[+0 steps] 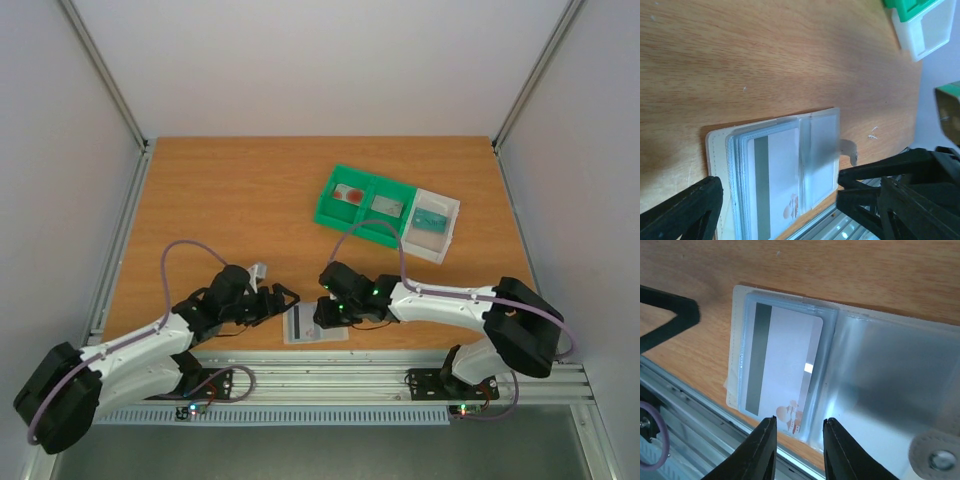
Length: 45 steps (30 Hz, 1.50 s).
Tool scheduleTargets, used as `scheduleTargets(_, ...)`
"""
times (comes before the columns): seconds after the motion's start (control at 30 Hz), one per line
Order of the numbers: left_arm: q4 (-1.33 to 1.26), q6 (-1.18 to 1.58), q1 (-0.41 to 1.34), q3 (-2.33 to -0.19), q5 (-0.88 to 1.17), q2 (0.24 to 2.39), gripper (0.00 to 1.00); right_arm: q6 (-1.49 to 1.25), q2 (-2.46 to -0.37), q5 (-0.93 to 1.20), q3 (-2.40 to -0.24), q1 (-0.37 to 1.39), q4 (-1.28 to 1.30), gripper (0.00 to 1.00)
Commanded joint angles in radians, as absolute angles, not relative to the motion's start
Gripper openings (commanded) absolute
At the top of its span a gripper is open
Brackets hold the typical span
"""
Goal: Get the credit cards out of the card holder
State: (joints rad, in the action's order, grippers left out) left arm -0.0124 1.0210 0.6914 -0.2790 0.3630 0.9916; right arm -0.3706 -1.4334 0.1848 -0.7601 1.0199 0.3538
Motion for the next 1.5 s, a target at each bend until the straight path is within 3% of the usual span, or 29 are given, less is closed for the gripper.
scheduleTargets(0.0,0.089,1.009,0.695,-0.282,0.33,0.912,0.85,-0.418,-1.473,0.125,-0.779,1.046,0.292,0.27)
scheduleTargets(0.67,-0.038,1.018,0.695,-0.267,0.422,1.021,0.8,-0.428,-1.604,0.113,-0.773,1.046,0.227,0.18)
scheduleTargets(1.07,-0.069,1.033,0.695,-0.266,0.433,1.045,0.8,-0.434,-1.622,0.104,-0.734,1.047,0.215,0.08)
scheduleTargets(1.47,-0.1,1.023,0.695,-0.255,0.426,1.088,0.8,-0.43,-1.566,0.149,-0.764,1.046,0.212,0.1)
